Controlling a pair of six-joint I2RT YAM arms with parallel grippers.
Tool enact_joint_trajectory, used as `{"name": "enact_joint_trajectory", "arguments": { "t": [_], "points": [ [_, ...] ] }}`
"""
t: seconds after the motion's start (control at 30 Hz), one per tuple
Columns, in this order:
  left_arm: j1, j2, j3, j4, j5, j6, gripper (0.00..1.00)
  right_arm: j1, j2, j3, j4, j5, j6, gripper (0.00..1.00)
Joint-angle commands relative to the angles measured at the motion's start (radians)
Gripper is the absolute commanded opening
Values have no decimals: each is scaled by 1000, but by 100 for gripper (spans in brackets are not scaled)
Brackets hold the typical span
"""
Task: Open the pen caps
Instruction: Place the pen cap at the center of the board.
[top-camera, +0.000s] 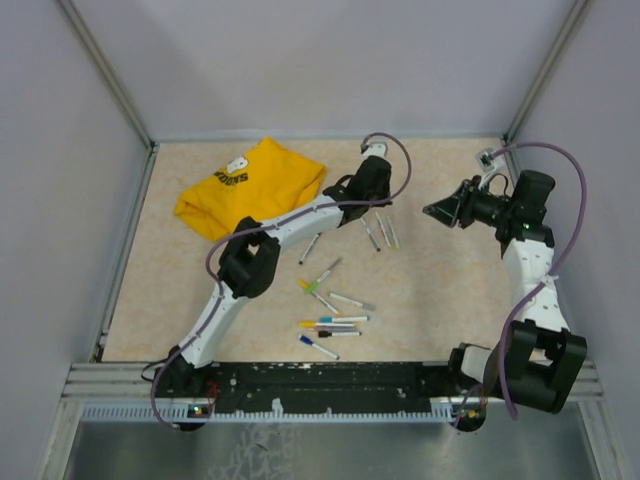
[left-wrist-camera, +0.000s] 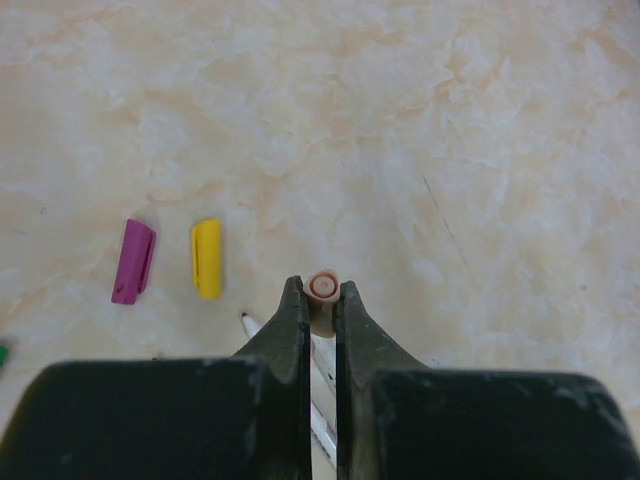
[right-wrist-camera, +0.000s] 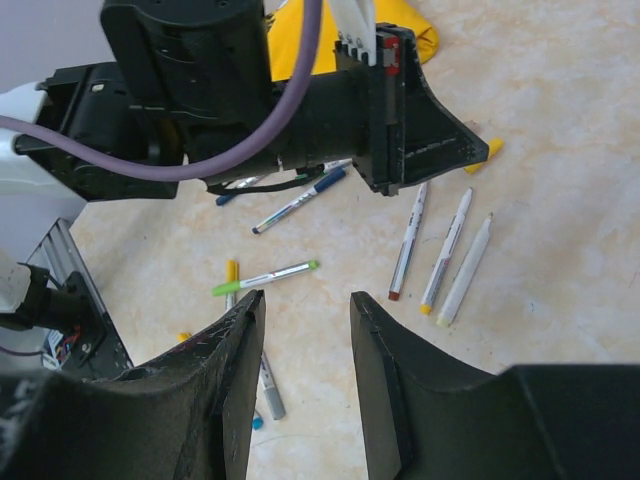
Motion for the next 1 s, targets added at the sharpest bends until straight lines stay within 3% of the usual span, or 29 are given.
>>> {"name": "enact_joint_trajectory", "arguments": {
  "t": [0.0, 0.63, 0.97],
  "points": [
    [-4, 59, 98, -30, -23, 30, 1, -9, -22, 2, 47, -21, 11, 40],
    [10, 179, 134, 16, -55, 25, 11, -8, -25, -12, 65, -24, 24, 40],
    [13, 200, 148, 11, -60, 29, 25, -8, -21, -21, 82, -32, 34, 40]
  ]
}}
